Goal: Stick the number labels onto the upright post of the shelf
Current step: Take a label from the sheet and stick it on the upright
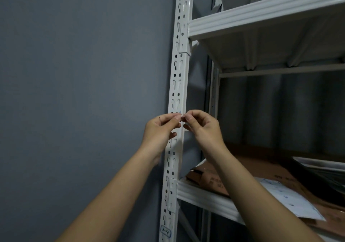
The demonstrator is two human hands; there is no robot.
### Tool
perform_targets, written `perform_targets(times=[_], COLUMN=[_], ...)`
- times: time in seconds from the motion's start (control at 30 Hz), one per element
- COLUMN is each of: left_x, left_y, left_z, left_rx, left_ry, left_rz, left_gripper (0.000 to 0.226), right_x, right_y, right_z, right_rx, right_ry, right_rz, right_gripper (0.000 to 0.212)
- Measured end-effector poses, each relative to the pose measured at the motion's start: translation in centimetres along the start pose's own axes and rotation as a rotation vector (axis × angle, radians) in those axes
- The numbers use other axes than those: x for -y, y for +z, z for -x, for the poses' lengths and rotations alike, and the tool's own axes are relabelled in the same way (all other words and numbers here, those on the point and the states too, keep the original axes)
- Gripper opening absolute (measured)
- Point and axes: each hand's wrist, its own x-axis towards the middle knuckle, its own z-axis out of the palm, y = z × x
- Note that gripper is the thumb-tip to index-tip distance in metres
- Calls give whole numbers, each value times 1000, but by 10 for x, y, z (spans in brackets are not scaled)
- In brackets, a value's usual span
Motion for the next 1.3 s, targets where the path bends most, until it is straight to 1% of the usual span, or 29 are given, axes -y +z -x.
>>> perform_targets(times=[0.3, 0.5, 0.57, 0.73, 0.8, 0.97, 1.13, 1.3], left_x=[4, 2, 0, -7, -8, -10, -9, -8], left_y=[5, 12, 14, 17, 16, 15, 11, 10], left_z=[7, 8, 8, 13, 16, 27, 42, 63], left_rx=[-19, -108, -108, -75, -66, -29, -16, -66], left_ry=[16, 65, 79, 91, 85, 100, 131, 168], left_rz=[-20, -71, -101, -113, -103, -110, -149, -165], left_gripper=[9, 5, 7, 6, 6, 7, 10, 11], right_x=[0, 3, 5, 13, 16, 17, 23, 28], right_y=[0, 1, -1, -4, -6, -7, -7, -3], right_z=[5, 9, 11, 21, 24, 33, 47, 70], right_rx=[-71, -116, -129, -226, -214, -154, -125, -173], right_ry=[-31, -51, -82, -169, -213, -227, -196, -215], right_rz=[71, 62, 90, 64, 96, 246, 234, 267], right_gripper=[8, 5, 5, 18, 20, 9, 11, 8])
